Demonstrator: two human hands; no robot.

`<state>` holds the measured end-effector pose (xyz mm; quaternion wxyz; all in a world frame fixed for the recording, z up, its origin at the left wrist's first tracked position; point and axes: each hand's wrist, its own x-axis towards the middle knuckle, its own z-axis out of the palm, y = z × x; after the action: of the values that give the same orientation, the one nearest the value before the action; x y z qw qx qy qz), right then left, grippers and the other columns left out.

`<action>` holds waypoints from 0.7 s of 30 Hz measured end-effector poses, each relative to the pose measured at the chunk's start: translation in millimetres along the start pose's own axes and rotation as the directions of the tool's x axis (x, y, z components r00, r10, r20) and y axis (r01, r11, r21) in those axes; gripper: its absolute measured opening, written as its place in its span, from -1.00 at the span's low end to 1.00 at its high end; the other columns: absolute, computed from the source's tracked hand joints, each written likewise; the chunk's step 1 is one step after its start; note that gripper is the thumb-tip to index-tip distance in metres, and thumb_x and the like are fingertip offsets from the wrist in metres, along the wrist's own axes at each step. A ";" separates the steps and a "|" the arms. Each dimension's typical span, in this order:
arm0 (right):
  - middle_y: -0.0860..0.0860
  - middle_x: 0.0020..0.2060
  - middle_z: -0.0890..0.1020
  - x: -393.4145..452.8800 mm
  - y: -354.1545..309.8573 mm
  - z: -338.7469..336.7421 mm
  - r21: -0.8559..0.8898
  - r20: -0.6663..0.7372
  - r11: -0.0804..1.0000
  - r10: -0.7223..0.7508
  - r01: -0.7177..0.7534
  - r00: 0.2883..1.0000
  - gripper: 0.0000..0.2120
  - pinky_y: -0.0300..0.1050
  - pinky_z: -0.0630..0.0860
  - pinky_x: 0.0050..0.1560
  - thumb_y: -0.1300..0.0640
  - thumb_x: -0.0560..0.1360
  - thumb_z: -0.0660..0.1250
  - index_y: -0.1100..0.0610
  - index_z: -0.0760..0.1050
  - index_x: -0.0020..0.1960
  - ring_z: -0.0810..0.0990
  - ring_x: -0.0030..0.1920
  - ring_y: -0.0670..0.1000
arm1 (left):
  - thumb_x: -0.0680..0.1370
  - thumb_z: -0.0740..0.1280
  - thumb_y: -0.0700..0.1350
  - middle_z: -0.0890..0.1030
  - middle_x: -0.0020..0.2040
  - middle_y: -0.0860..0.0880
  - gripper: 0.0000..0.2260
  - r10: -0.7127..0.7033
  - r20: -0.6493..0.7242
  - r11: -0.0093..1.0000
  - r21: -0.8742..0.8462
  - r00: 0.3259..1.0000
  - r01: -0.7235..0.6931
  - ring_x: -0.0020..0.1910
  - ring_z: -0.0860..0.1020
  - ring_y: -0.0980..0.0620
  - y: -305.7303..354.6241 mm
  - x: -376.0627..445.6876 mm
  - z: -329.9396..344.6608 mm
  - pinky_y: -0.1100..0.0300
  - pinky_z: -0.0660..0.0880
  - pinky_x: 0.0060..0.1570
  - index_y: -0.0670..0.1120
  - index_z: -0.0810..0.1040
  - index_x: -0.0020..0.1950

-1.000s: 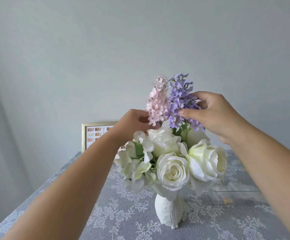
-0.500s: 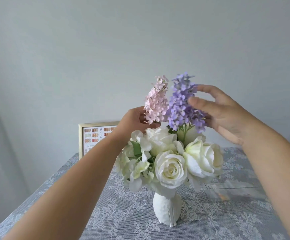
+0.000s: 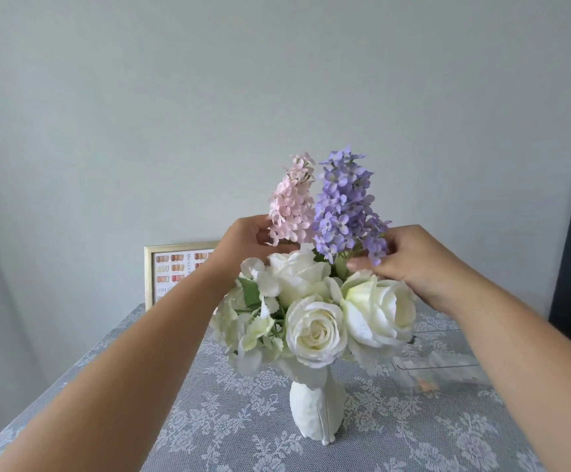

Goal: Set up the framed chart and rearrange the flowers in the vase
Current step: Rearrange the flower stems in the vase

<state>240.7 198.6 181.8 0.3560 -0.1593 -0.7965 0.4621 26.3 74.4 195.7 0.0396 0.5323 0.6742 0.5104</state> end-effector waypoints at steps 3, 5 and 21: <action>-0.20 -0.60 0.34 9.6 -1.5 5.6 -0.086 -0.002 0.996 0.015 -0.015 1.000 -0.56 -0.17 0.31 -0.30 0.21 0.29 0.58 0.00 0.39 -0.58 0.31 -0.52 -0.17 | 0.40 0.55 -0.25 0.74 -0.12 -0.02 -0.74 0.016 -0.008 0.999 -0.038 1.000 -0.017 -0.21 0.64 0.16 -2.7 -5.2 0.4 0.22 0.57 -0.08 -0.17 0.68 0.07; -0.20 -0.63 0.30 14.1 -0.9 7.6 -0.112 -0.012 0.994 0.011 -0.012 1.000 -0.52 -0.15 0.28 -0.29 0.22 0.29 0.59 -0.01 0.36 -0.60 0.27 -0.53 -0.15 | 0.41 0.55 -0.25 0.74 -0.09 -0.09 -0.74 0.021 -0.002 0.999 -0.024 1.000 -0.021 -0.18 0.63 0.11 -3.0 -6.6 -0.4 0.16 0.56 -0.03 -0.16 0.68 0.08; -0.19 -0.63 0.50 31.7 5.7 16.1 -0.243 -0.071 0.970 -0.012 -0.006 0.997 -0.68 -0.42 0.29 -0.55 0.16 0.25 0.61 0.02 0.52 -0.55 0.43 -0.58 -0.27 | 0.45 0.53 -0.19 0.55 -0.22 -0.20 -0.69 0.000 0.074 0.996 0.085 0.997 -0.006 -0.20 0.39 0.01 1.3 1.7 3.3 0.14 0.32 -0.15 -0.40 0.55 -0.01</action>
<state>206.7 210.1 185.2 0.3628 -0.2169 -0.8340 0.3547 28.4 77.7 195.9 0.0409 0.5531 0.6926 0.4611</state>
